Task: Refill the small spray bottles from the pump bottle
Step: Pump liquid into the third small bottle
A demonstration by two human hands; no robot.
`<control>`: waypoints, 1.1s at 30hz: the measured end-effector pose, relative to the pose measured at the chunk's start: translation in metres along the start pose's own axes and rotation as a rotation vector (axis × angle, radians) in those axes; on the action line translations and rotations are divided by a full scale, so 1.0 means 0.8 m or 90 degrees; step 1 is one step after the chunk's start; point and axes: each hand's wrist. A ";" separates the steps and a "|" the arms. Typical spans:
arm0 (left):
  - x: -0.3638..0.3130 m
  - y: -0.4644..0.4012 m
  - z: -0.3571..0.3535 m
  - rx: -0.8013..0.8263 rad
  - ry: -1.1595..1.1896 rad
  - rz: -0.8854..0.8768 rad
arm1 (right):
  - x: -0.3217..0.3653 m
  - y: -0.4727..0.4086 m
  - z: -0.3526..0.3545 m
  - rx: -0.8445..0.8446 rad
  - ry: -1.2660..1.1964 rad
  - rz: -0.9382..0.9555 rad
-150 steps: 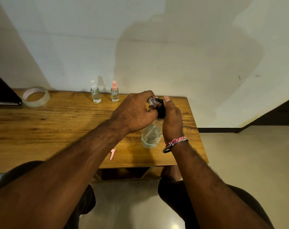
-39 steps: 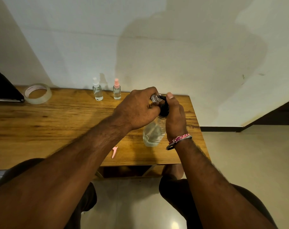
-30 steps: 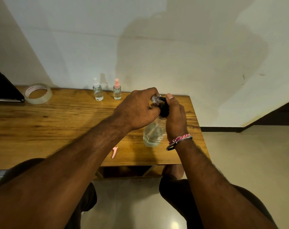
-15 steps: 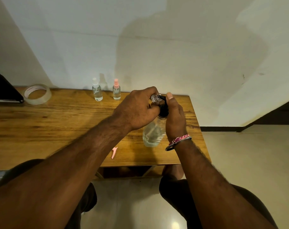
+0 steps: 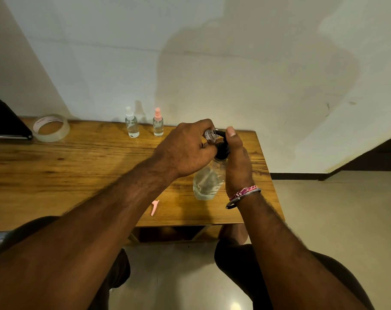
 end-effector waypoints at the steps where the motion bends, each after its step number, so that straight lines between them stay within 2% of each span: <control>1: 0.000 0.000 -0.001 0.001 -0.003 -0.001 | -0.002 -0.001 0.000 -0.006 0.001 0.005; 20: 0.009 -0.001 -0.004 0.001 -0.036 0.008 | -0.018 -0.011 0.005 -0.039 0.000 0.006; 33: 0.000 0.001 0.003 -0.010 0.009 0.007 | -0.004 -0.002 0.000 0.003 0.029 0.023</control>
Point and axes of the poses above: each hand's wrist, its own y-axis away from the middle knuckle, its own z-axis out of the back of the hand, x = y × z, and after that the axes turned 9 degrees about x, right-handed
